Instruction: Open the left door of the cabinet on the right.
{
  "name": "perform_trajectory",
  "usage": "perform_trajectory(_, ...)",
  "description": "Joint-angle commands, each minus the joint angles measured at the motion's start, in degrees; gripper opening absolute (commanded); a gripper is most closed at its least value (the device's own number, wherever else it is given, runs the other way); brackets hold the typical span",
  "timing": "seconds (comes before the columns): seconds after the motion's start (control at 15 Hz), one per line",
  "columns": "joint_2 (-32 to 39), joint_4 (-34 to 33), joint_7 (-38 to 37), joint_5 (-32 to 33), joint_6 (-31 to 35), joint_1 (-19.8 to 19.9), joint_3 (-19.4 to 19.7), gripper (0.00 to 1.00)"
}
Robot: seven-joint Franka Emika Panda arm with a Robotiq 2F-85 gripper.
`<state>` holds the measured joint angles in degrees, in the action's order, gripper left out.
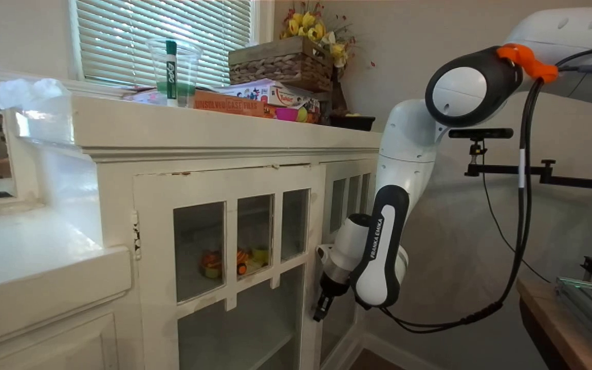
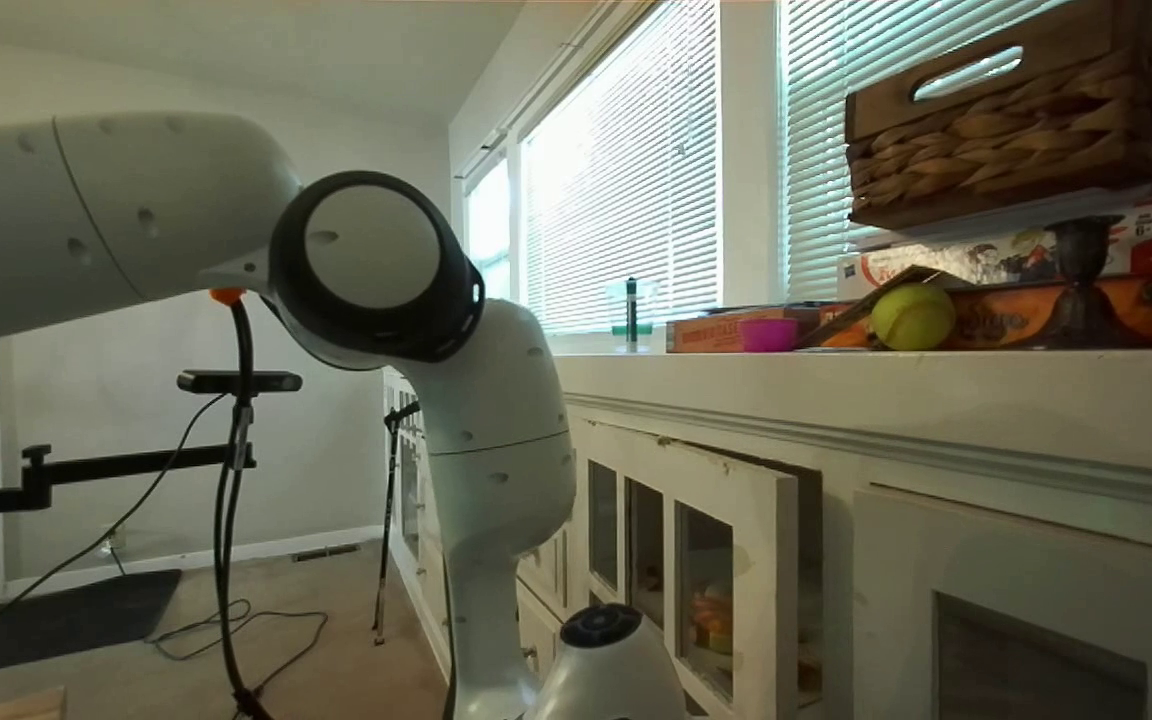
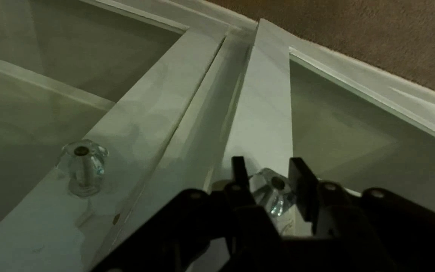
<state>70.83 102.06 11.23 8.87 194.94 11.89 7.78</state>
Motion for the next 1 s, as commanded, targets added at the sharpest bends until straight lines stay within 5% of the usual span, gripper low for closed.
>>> perform_trajectory(0.0, -1.16, 4.22, 0.67, 1.02, 1.92, -4.58, 0.85, 0.08)
perform_trajectory(0.4, -1.48, 7.82, 0.92, 0.55, 4.40, -9.90, 3.67, 0.08)
perform_trajectory(0.93, -4.10, 13.16, 3.03, 2.98, 5.98, -9.00, 0.86, 0.08)
